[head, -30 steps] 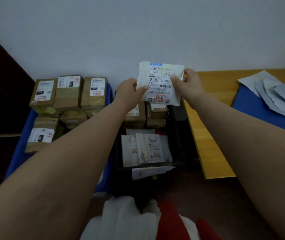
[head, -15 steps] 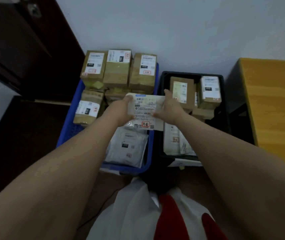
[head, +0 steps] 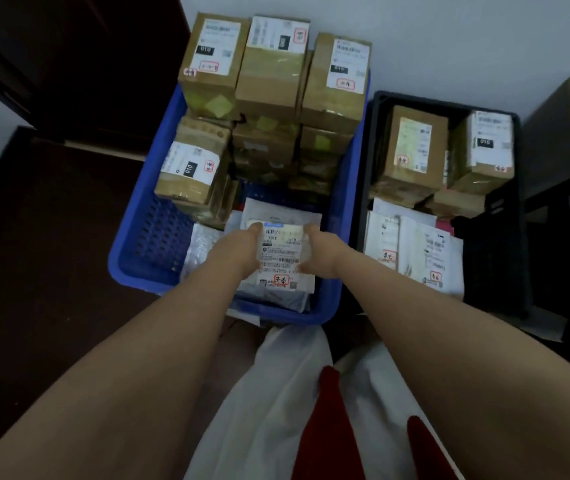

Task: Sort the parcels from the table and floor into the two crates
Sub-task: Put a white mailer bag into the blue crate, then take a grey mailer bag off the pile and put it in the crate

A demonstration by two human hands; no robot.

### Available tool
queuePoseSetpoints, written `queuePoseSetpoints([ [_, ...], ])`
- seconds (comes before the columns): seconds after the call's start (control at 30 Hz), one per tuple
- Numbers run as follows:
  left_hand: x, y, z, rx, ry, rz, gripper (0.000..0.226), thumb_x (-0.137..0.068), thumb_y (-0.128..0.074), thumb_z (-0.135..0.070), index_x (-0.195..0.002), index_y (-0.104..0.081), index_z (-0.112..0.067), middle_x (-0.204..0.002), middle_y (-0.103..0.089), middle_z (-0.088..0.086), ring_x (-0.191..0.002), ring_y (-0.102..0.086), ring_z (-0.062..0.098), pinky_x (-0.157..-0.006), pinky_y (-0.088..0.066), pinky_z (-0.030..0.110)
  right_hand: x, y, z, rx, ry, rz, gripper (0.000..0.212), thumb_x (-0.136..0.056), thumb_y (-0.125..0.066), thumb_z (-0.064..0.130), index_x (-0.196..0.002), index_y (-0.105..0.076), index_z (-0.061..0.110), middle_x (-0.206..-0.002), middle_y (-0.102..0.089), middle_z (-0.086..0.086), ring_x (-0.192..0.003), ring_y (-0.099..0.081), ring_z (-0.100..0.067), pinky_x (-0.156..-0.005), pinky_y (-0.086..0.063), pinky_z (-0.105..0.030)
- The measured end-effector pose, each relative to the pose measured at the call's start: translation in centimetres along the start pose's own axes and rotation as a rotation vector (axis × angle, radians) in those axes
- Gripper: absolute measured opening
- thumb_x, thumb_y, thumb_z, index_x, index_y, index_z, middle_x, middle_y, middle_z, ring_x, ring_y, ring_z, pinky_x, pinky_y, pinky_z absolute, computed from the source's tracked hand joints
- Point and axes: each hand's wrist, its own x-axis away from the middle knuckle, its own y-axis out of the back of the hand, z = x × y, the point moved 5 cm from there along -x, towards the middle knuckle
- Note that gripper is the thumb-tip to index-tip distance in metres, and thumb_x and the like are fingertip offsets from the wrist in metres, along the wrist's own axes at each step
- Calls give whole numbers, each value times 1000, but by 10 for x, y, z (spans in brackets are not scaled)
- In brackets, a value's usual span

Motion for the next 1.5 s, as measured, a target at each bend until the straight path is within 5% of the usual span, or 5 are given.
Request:
queuePoseSetpoints([
  [0.2, -6, -20, 7, -2, 13, 92, 89, -87, -70, -27, -153, -11, -16, -153, -30, 15, -130, -43, 31, -103, -41, 36, -5, -11, 0, 150, -26, 87, 62, -92, -64, 27, -142, -34, 8, -137, -48, -14, -123, -48, -27, -102, -43, -33],
  [0.37, 11, 23, -7, -90, -30, -20, 75, -91, -64, -32, -150, -21, -15, -151, -32, 16, -132, -40, 32, -100, -45, 47, 21, 23, 16, 217, 4, 8, 48, -97, -56, 27, -138, -41, 6, -133, -50, -13, -118, -51, -27, -96, -46, -35],
  [0.73, 56, 125, -139, -226, -329, -224, 47, -99, -48, -35, -140, -37, -15, -129, -49, 12, -111, -52, 30, -74, -46, 39, 111, 140, 11, 216, -77, -322, 35, -98, -51, 25, -129, -48, 8, -124, -57, -12, -109, -56, -30, -80, -48, -35],
  [1.07, 99, 131, -321, -366, -589, -369, 41, -96, -51, -30, -133, -44, -15, -128, -50, 12, -118, -46, 31, -78, -44, 41, 221, 208, -101, 189, -243, -587, 30, -94, -49, 17, -124, -50, 10, -122, -56, -12, -105, -57, -32, -79, -50, -39],
  [1.5, 194, 33, -597, -413, -880, -404, 47, -97, -54, -32, -138, -40, -14, -134, -45, 13, -126, -39, 32, -89, -45, 44, 401, 233, -339, 144, -410, -743, 32, -98, -50, 24, -125, -49, 9, -122, -56, -14, -110, -54, -33, -86, -50, -46],
])
